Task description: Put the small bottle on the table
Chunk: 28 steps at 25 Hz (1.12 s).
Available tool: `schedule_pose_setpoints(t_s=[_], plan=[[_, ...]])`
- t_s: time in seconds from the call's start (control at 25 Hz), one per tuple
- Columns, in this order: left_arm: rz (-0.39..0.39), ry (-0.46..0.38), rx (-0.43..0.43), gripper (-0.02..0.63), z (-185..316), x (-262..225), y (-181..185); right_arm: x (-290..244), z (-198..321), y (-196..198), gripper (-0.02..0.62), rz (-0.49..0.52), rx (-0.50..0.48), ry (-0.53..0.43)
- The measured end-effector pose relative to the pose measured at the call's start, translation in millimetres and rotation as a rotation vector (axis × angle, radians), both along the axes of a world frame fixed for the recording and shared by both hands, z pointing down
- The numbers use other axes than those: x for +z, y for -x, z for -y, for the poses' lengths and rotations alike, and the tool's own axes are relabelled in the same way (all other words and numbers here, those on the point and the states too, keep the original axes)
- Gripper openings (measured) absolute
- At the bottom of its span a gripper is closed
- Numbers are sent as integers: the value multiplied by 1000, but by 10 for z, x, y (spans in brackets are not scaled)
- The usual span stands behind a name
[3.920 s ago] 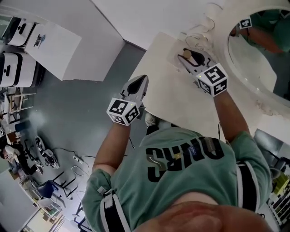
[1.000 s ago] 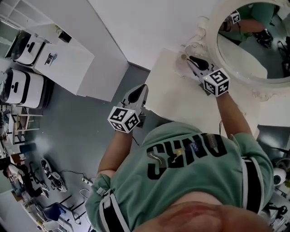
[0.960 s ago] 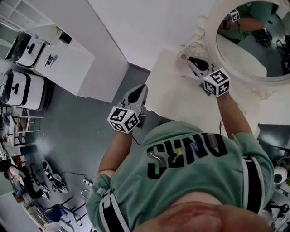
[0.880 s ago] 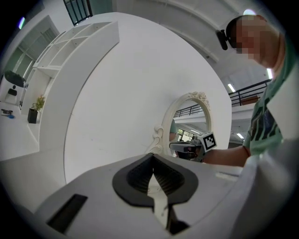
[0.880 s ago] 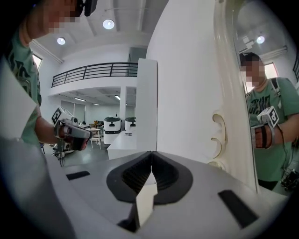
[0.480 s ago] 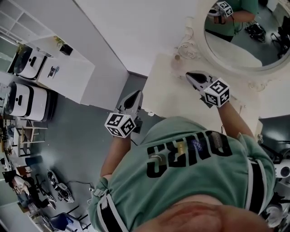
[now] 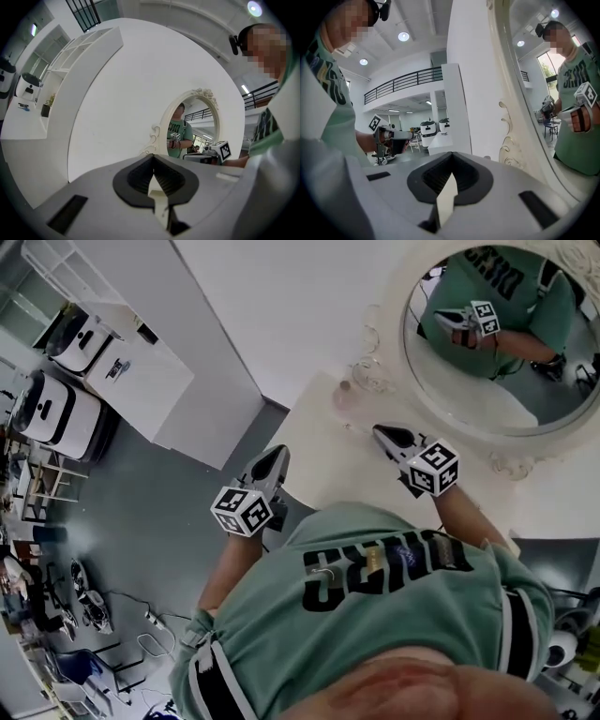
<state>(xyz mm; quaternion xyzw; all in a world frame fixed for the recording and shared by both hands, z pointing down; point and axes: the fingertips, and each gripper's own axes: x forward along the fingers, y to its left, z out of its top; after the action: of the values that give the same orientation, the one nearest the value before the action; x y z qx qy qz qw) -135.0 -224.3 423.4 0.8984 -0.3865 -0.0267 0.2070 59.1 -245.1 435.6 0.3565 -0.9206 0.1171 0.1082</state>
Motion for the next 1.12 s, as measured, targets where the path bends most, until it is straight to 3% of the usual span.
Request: schedule_pose_setpoints(t_s=[0.32, 1.12], plan=[[22, 12, 22, 8, -5, 67, -150, 177, -47, -110, -5, 19, 12, 39], [13, 3, 14, 9, -199, 91, 16, 129, -114, 41, -6, -40, 9, 14]])
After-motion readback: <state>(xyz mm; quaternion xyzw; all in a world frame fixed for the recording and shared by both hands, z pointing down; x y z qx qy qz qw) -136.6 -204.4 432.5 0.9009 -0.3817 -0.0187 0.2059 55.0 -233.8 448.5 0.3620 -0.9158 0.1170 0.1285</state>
